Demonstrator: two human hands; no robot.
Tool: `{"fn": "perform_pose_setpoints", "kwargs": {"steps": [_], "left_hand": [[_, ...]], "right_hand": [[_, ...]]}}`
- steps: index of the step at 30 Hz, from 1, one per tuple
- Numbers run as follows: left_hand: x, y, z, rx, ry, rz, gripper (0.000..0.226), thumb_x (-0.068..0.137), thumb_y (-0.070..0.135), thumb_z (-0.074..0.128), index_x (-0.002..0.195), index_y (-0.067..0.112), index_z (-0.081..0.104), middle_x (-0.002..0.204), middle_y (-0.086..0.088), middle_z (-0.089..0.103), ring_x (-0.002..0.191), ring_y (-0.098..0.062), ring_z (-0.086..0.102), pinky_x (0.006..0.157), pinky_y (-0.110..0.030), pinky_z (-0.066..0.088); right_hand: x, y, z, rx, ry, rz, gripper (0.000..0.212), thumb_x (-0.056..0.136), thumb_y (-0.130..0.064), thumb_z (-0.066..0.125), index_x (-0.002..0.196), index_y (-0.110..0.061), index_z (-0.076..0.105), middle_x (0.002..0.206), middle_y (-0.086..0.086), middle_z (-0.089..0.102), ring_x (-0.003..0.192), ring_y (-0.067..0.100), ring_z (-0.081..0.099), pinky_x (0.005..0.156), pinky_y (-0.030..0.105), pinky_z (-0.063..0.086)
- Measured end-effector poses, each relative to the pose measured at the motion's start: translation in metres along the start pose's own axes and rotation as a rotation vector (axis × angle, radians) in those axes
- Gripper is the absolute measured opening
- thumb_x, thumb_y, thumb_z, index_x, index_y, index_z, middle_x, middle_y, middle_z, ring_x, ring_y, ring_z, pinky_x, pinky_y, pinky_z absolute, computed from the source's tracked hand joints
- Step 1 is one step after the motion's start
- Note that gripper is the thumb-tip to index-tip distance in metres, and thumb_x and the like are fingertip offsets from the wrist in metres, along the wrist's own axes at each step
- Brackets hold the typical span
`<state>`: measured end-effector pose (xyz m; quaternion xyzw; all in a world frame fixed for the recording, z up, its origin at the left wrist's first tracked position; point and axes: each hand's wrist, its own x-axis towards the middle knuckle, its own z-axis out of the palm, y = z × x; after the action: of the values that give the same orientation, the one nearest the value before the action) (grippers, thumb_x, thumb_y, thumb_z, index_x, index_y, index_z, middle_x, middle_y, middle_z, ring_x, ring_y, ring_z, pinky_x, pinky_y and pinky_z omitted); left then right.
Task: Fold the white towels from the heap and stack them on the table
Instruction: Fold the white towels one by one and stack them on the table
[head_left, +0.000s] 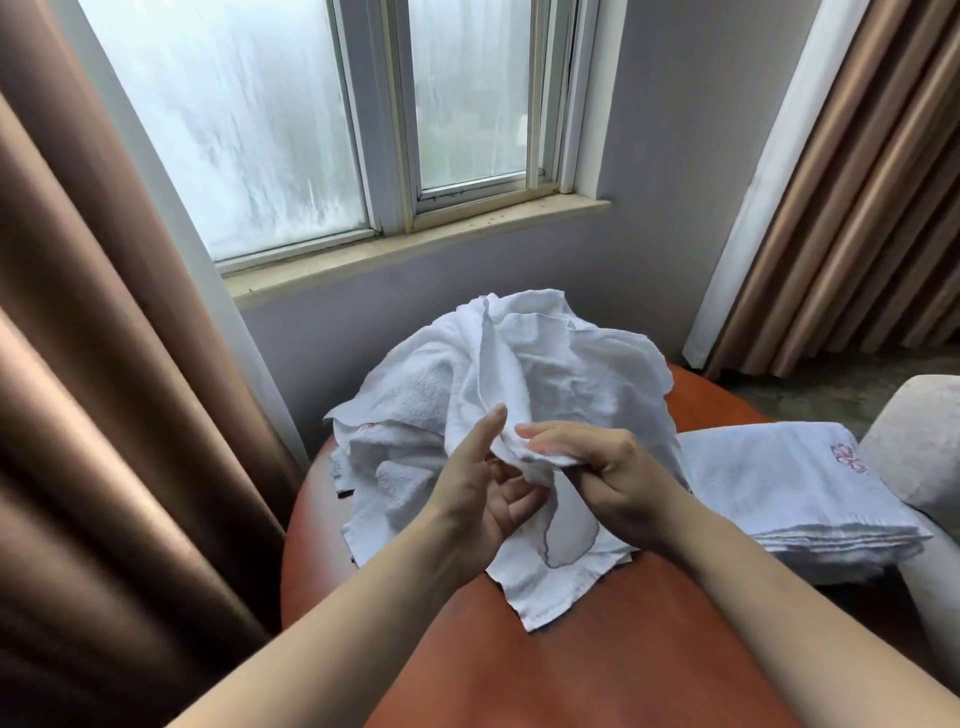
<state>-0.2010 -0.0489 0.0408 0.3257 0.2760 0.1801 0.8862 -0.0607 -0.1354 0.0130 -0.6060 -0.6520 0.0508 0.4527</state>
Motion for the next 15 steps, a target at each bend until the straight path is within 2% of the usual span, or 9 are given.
{"fn": "perform_pose_setpoints", "kwargs": {"steps": [3,6,8,10,12,15], "left_hand": [[0.002,-0.002,0.007,-0.005,0.028,-0.014,0.028,0.093,0.033,0.057,0.084,0.007,0.062,0.065,-0.003,0.060,0.050,-0.011,0.058,0.048,-0.021,0.052],[0.004,-0.004,0.011,-0.028,0.025,-0.039,0.014,0.091,0.015,0.051,0.081,0.007,0.058,0.060,-0.002,0.055,0.045,-0.009,0.053,0.046,-0.019,0.050],[0.006,-0.004,0.014,-0.055,0.037,-0.048,0.016,0.089,0.008,0.045,0.076,0.006,0.054,0.054,-0.002,0.051,0.041,-0.010,0.050,0.045,-0.018,0.050],[0.008,-0.005,0.016,-0.050,0.054,-0.049,0.019,0.088,0.005,0.042,0.072,0.005,0.053,0.050,-0.002,0.050,0.038,-0.010,0.050,0.044,-0.017,0.050],[0.010,-0.005,0.019,-0.057,0.067,-0.049,0.021,0.088,0.004,0.042,0.069,0.005,0.052,0.047,-0.001,0.047,0.036,-0.010,0.048,0.043,-0.017,0.049],[0.015,-0.007,0.022,-0.070,0.089,-0.064,0.023,0.088,0.003,0.044,0.066,0.006,0.051,0.044,0.001,0.042,0.035,-0.010,0.045,0.043,-0.017,0.048]], "right_hand": [[0.001,0.001,-0.001,0.077,0.034,0.080,0.037,0.081,0.013,0.047,0.103,-0.005,0.072,0.117,-0.011,0.066,0.111,0.002,0.062,0.096,0.022,0.049],[0.001,-0.001,-0.003,0.141,0.018,0.115,0.041,0.081,0.015,0.047,0.094,-0.015,0.071,0.114,-0.009,0.069,0.110,0.006,0.064,0.094,0.024,0.050],[-0.001,-0.001,-0.006,0.158,0.057,0.164,0.036,0.081,0.003,0.047,0.092,-0.025,0.067,0.111,-0.014,0.067,0.108,0.002,0.064,0.093,0.022,0.050],[-0.004,0.001,-0.007,0.164,0.080,0.194,0.026,0.082,-0.015,0.046,0.089,-0.027,0.067,0.110,-0.015,0.066,0.107,0.001,0.064,0.092,0.021,0.050],[-0.006,0.003,-0.006,0.167,0.080,0.214,0.025,0.080,-0.026,0.044,0.084,-0.029,0.068,0.110,-0.013,0.067,0.107,0.002,0.064,0.092,0.021,0.050],[-0.008,0.006,-0.008,0.089,0.082,0.236,0.023,0.080,-0.018,0.052,0.093,-0.014,0.071,0.112,-0.005,0.069,0.107,0.008,0.065,0.092,0.028,0.052]]}}
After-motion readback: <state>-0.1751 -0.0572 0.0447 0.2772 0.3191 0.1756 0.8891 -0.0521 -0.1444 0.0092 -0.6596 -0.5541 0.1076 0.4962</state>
